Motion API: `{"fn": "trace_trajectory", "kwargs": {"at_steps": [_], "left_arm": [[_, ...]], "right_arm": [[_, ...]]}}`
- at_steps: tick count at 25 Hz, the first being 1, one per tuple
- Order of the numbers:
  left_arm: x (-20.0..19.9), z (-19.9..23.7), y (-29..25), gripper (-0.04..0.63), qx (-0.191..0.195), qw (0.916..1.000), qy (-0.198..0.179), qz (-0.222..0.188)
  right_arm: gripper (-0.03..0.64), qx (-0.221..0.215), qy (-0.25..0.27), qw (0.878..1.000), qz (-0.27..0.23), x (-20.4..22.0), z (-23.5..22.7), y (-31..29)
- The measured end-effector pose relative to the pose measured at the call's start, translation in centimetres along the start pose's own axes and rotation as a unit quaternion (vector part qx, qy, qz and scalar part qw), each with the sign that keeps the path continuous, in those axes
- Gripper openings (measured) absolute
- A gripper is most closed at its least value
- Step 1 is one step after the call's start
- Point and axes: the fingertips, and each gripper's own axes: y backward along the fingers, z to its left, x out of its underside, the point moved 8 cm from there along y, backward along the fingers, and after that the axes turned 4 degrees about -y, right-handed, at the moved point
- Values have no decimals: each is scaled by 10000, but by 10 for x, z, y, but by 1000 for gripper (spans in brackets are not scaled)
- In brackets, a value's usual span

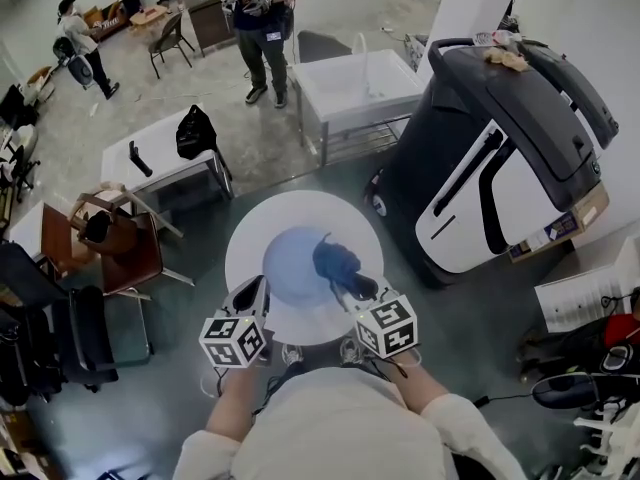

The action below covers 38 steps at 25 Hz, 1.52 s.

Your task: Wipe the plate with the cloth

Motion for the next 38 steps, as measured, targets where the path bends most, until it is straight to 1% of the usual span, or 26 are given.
{"fn": "trace_trajectory", "kwargs": {"at_steps": [4,7,12,17,26,38], "left_arm": [[-9,-10,10,34,-82,9994,-328,-125],[-14,-16,16,34,-70,9988,-431,-240],[-15,-26,24,34,-47,9987,-375,-328],[-10,-36,25,34,67,9987,-446,-223],[-8,-42,25,34,123,9985,-514,-161],[-8,-45,23,34,120,9990,-396,-173]], "right_arm": [[89,-33,24,10000,-7,0,0,2],[89,-41,29,10000,-6,1,1,4],[89,-37,52,10000,3,3,1,8],[89,-10,35,10000,26,4,-2,10],[89,-9,33,10000,63,7,-3,8],[89,10,77,9999,79,5,-7,8]]}}
